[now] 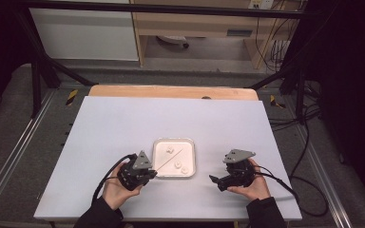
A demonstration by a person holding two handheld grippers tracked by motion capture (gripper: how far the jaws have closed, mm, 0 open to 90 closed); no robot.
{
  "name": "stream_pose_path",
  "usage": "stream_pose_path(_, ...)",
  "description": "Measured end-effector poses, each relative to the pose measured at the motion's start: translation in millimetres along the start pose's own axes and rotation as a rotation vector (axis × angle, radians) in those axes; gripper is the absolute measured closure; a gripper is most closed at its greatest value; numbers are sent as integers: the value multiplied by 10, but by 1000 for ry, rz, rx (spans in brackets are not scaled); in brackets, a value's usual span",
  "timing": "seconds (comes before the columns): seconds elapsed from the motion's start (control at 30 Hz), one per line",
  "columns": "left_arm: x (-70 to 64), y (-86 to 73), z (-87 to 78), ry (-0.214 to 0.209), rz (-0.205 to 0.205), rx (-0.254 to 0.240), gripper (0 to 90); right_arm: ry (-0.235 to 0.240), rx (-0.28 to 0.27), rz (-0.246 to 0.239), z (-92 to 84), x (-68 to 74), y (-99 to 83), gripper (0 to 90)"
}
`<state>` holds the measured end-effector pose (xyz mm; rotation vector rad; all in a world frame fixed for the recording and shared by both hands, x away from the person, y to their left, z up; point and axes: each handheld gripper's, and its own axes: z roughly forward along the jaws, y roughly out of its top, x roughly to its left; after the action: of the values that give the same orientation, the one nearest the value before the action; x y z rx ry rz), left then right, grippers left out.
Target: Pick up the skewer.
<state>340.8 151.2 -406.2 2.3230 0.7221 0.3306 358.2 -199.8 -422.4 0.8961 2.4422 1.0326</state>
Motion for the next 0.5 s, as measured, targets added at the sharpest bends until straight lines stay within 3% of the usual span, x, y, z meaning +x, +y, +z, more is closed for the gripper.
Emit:
stream_pose_path(0.13,34,-109,-39,22,-27,-22,886,14,-24,45,5,10,21,24)
stream_pose_path(0.17,32,-143,-56,22,-57,-15,886,12,-29,50,7,9,26,21)
stream_pose_path(0.2,64,-166,-53,31,-49,-34,885,12,-29,66,10,11,44,15)
stream_pose_path(0.23,72,-197,-66,27,-74,-32,886,12,-34,74,14,14,55,14)
stream_pose_path(0.5,137,-353,-143,60,-103,-75,886,19,-51,107,66,73,188,9)
